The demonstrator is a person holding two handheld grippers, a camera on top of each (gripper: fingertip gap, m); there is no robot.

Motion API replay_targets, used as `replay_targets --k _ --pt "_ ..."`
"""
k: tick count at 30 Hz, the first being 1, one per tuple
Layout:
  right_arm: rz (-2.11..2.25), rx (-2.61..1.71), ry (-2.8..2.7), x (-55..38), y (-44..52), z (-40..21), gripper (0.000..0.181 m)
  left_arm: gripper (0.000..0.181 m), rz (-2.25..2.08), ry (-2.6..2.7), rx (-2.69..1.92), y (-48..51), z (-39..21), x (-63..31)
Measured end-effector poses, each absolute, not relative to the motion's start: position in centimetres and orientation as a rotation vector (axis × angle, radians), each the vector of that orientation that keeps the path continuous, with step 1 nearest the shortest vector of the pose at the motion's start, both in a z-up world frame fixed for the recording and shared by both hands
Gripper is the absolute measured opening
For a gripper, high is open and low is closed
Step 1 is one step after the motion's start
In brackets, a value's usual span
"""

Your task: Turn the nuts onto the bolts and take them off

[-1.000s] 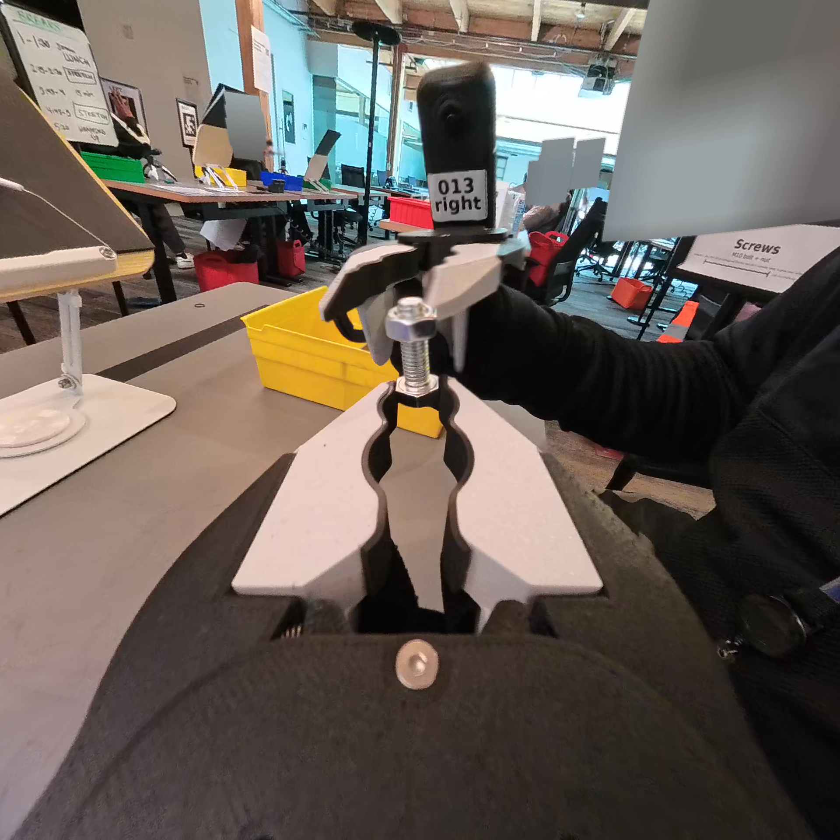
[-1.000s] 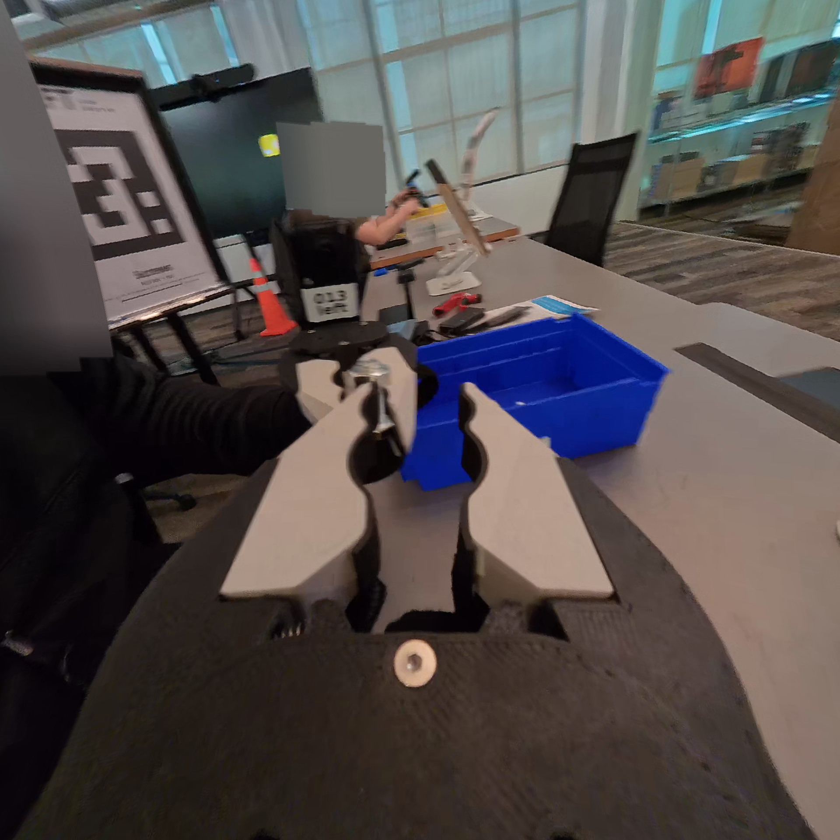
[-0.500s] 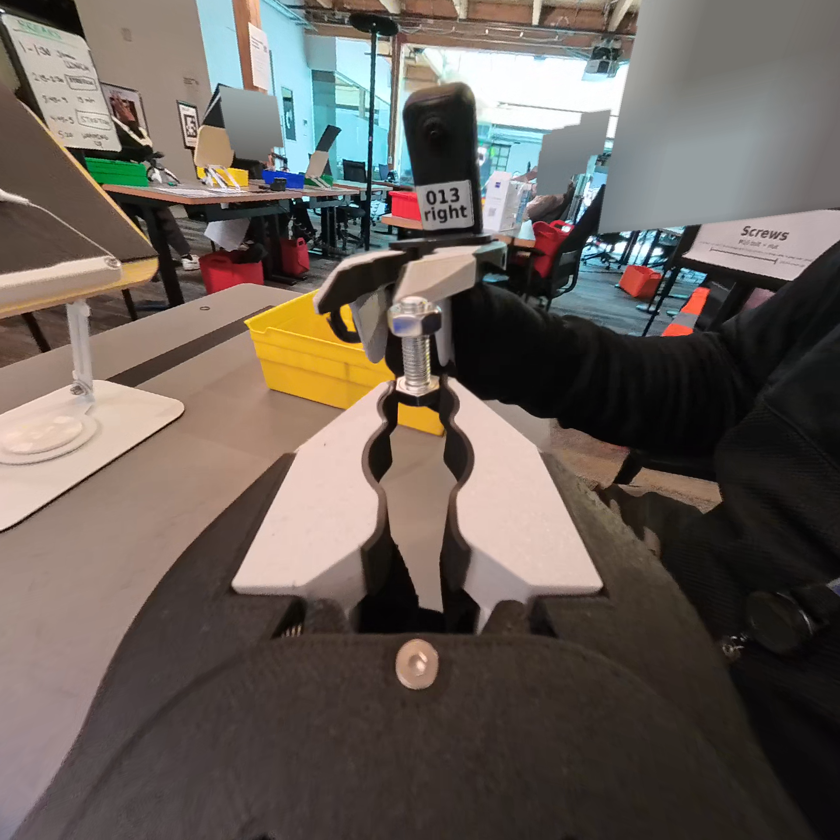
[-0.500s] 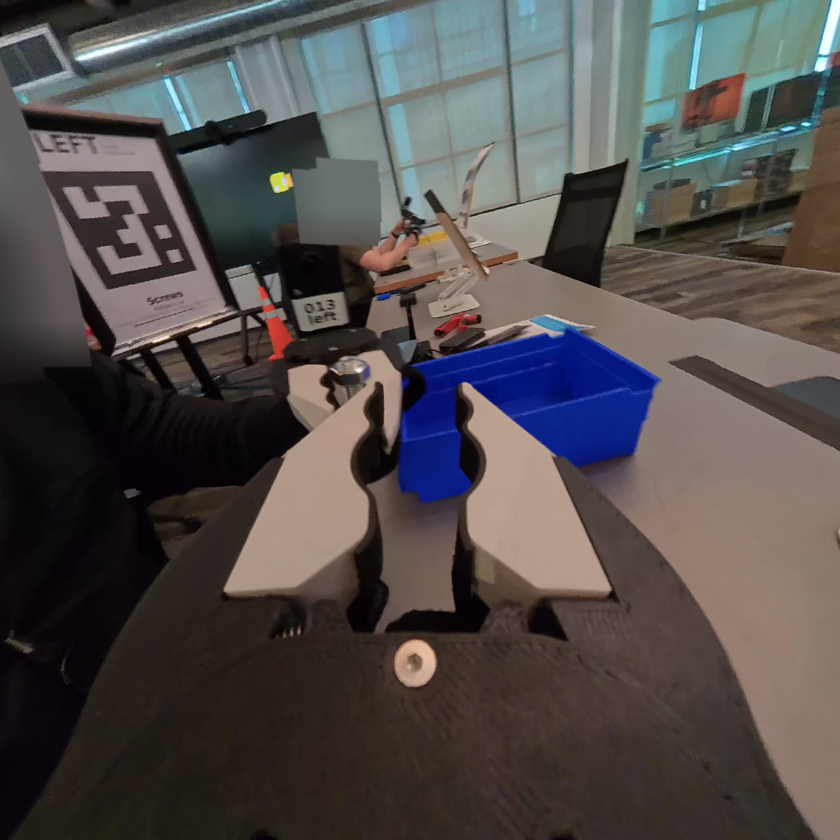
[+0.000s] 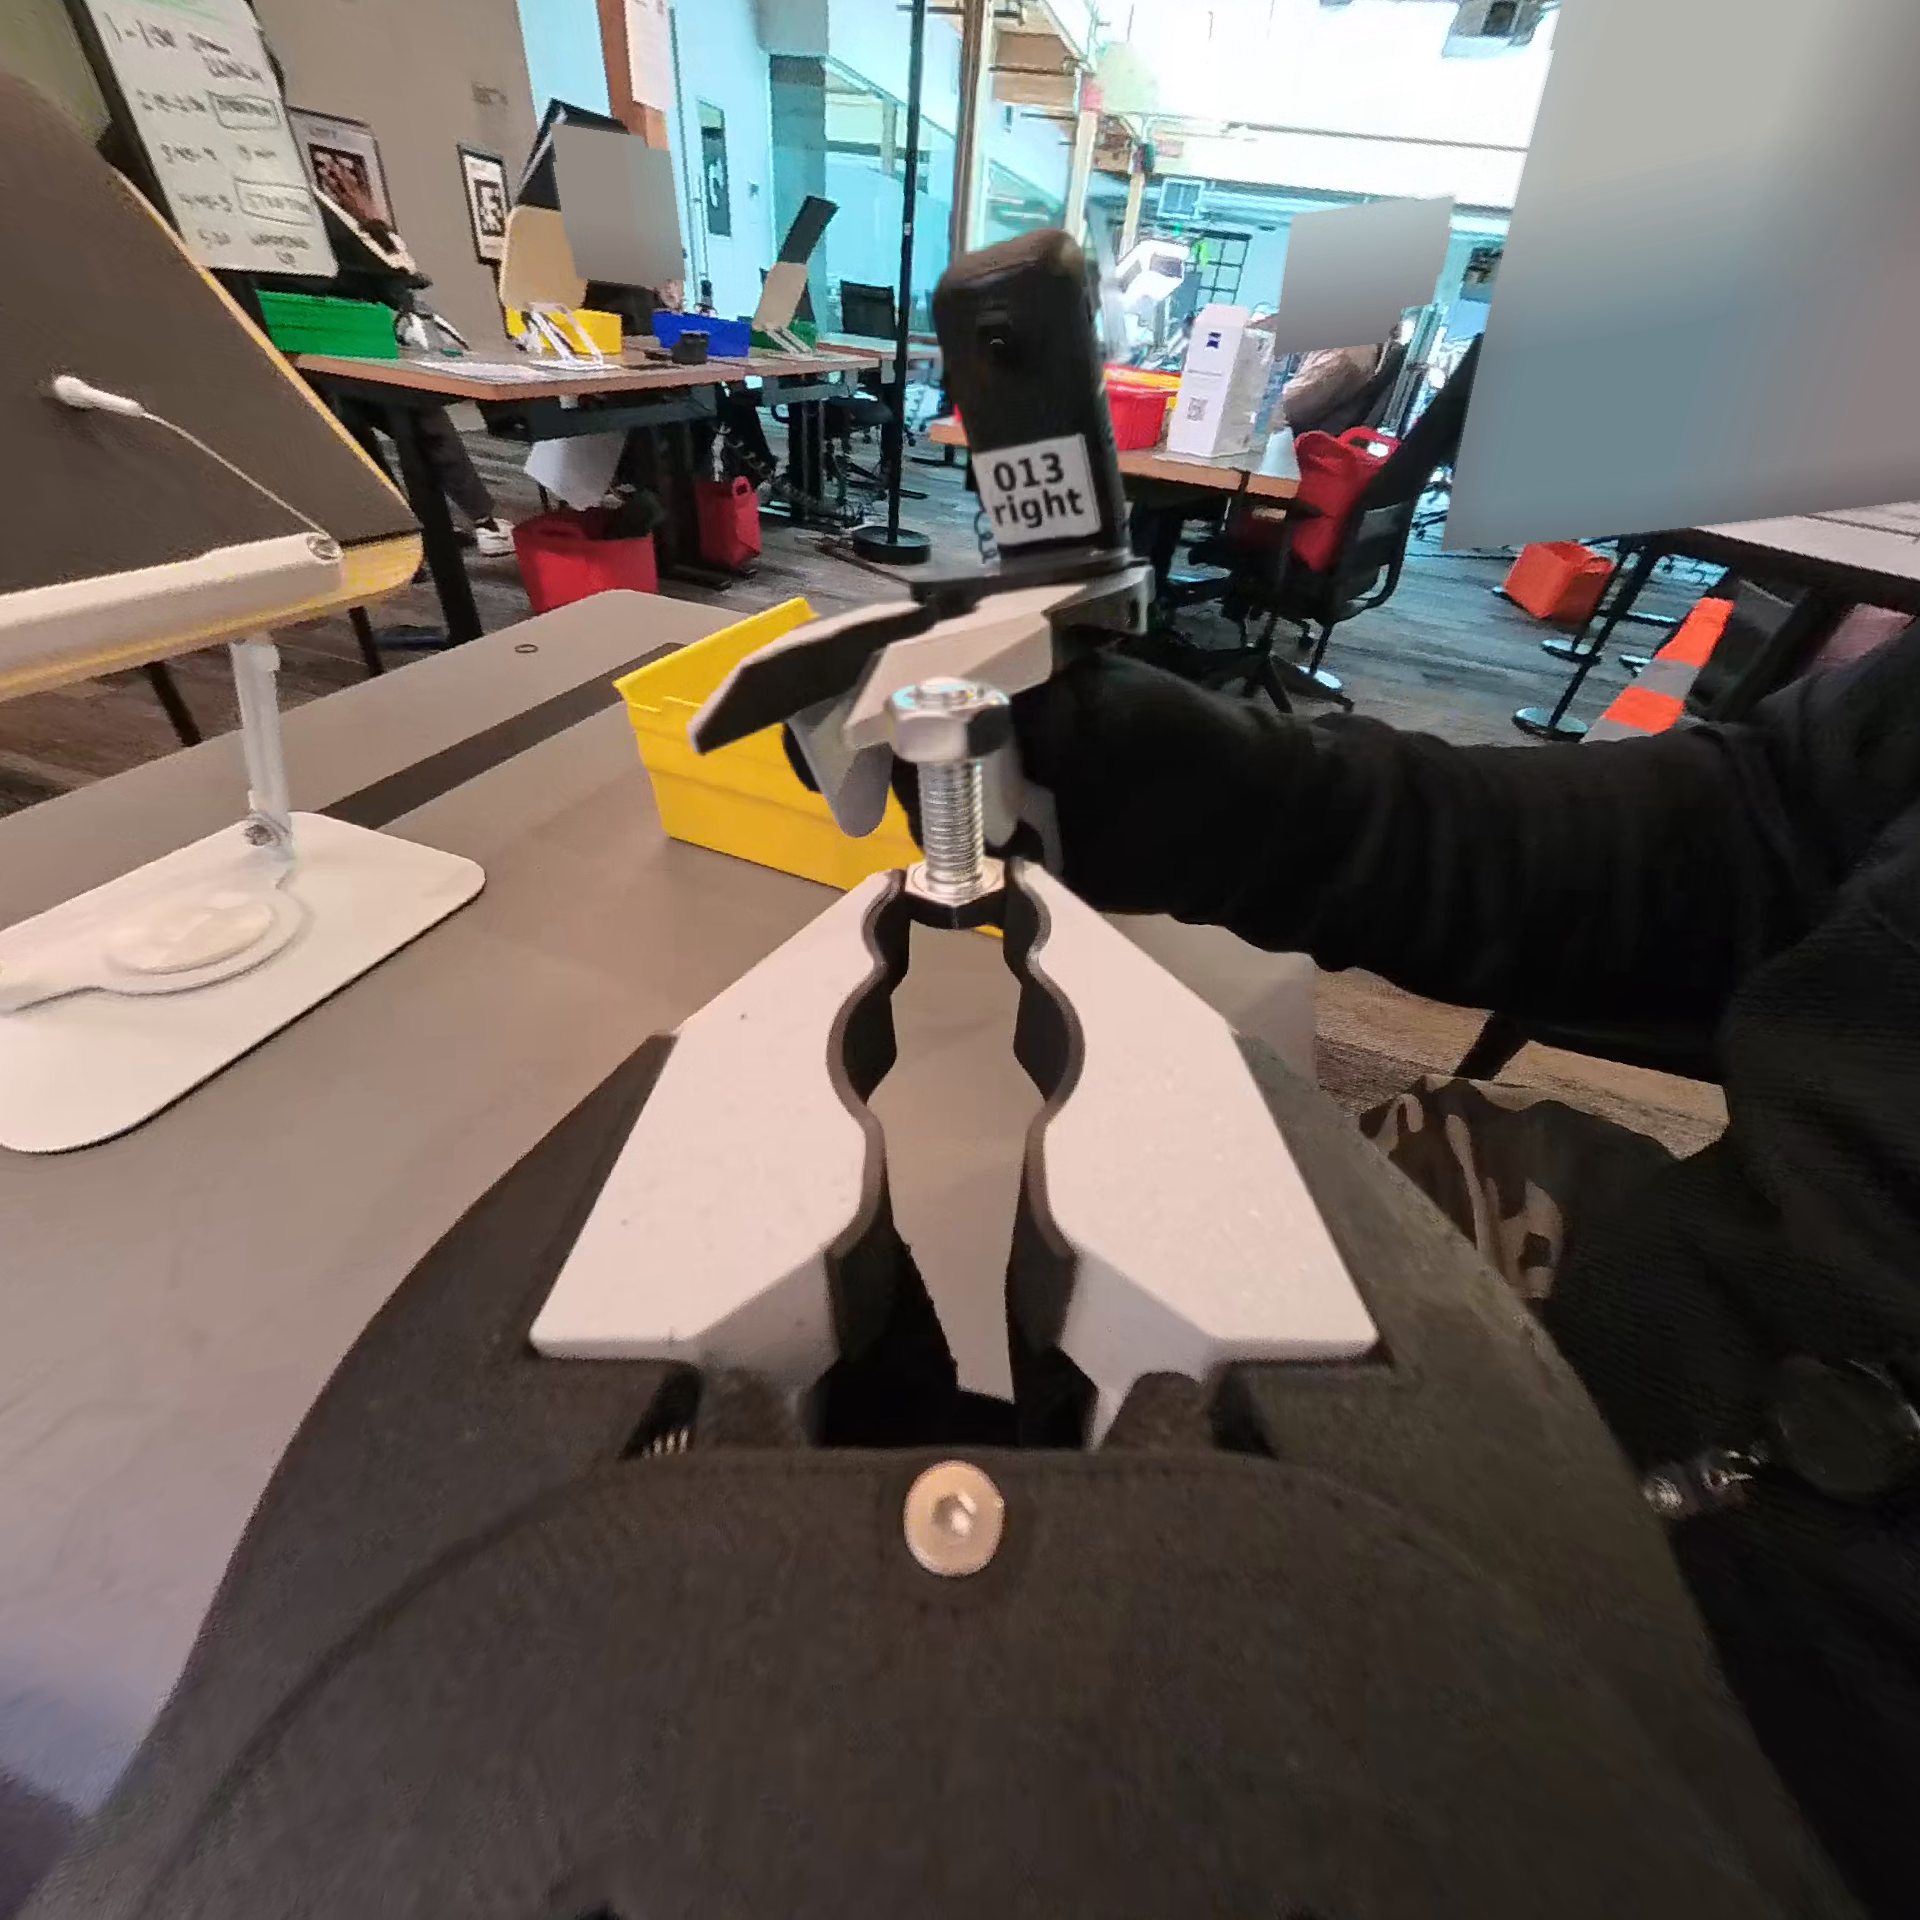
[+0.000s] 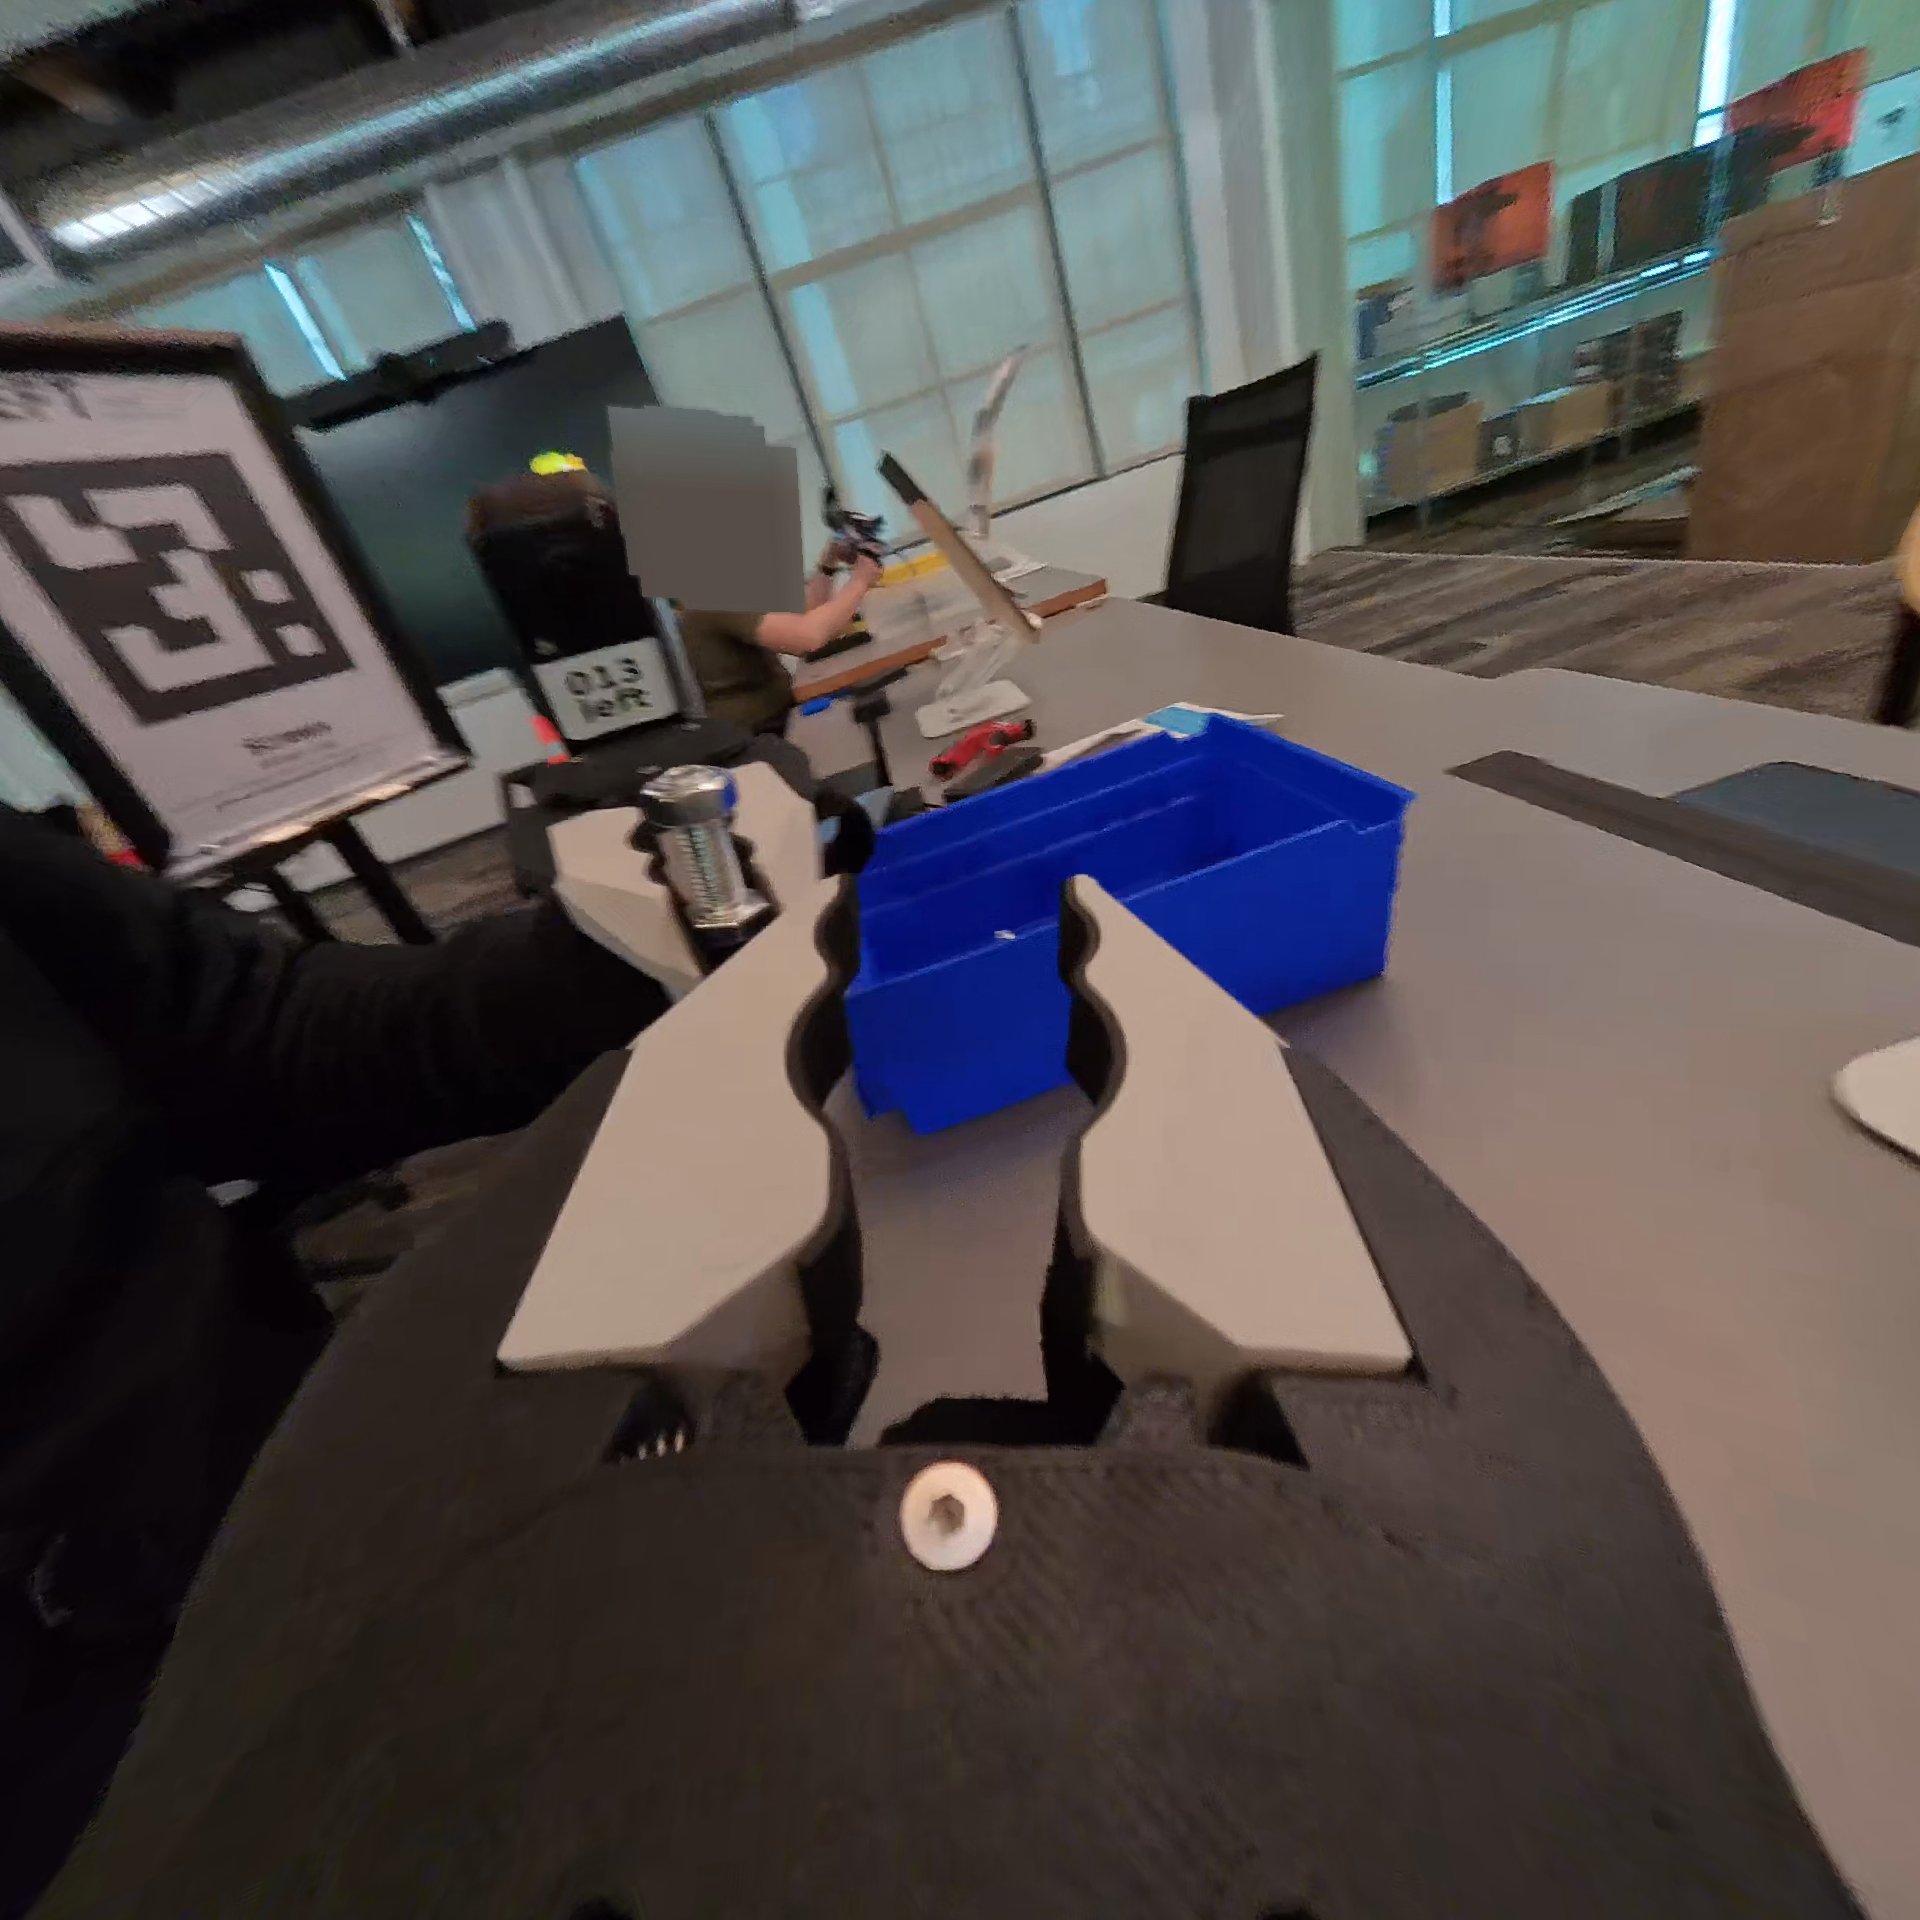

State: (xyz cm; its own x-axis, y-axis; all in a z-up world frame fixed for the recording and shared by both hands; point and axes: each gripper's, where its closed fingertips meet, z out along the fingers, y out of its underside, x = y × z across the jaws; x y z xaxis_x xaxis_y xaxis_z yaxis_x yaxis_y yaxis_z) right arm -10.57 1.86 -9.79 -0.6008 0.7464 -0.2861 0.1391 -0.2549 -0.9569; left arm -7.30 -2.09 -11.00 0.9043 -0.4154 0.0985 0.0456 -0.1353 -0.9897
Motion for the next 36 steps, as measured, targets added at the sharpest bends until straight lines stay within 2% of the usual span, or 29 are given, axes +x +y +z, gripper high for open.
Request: replay_targets --k 4,9,10,12,16,24,26,28,31,36 --pt "2.002 -0.942 -1.614 -9.7 -0.7 -8.2 0.054 0.017 -0.42 0.269 -1.692 -1.9 -11.8 -7.6" --pt "1.944 -0.933 -1.683 -10.1 -2.2 -8.9 0.055 0.017 -0.412 0.299 -1.686 -1.8 -11.8 -6.8" --pt "1.95 -0.952 -1.662 -10.2 -1.7 -9.0 0.06 0.016 -0.408 0.3 -1.683 -1.9 -11.7 -6.8" --pt "1.941 -1.03 -1.599 -10.5 0.4 -9.6 0.027 0.016 -0.417 0.306 -1.667 -2.1 -11.2 -6.8" --pt "2.029 -1.036 -1.525 -10.1 1.7 -9.0 0.048 0.017 -0.404 0.28 -1.676 -2.0 -11.5 -7.5" --pt "2.001 -0.948 -1.609 -10.0 -1.3 -8.4 0.055 0.016 -0.405 0.296 -1.683 -1.8 -12.0 -6.9" --pt "1.997 -1.029 -1.559 -10.4 0.6 -9.1 0.024 0.016 -0.418 0.299 -1.659 -2.0 -11.4 -6.8" --pt "2.011 -1.095 -1.51 -10.6 2.0 -9.6 0.044 0.017 -0.399 0.294 -1.665 -2.0 -11.4 -7.1" --pt "2.083 -0.975 -1.522 -9.8 0.6 -8.1 0.055 0.017 -0.412 0.278 -1.671 -1.8 -11.7 -7.2" --pt "2.027 -0.931 -1.628 -9.9 -2.0 -8.6 0.056 0.016 -0.421 0.293 -1.674 -1.8 -11.9 -6.8"
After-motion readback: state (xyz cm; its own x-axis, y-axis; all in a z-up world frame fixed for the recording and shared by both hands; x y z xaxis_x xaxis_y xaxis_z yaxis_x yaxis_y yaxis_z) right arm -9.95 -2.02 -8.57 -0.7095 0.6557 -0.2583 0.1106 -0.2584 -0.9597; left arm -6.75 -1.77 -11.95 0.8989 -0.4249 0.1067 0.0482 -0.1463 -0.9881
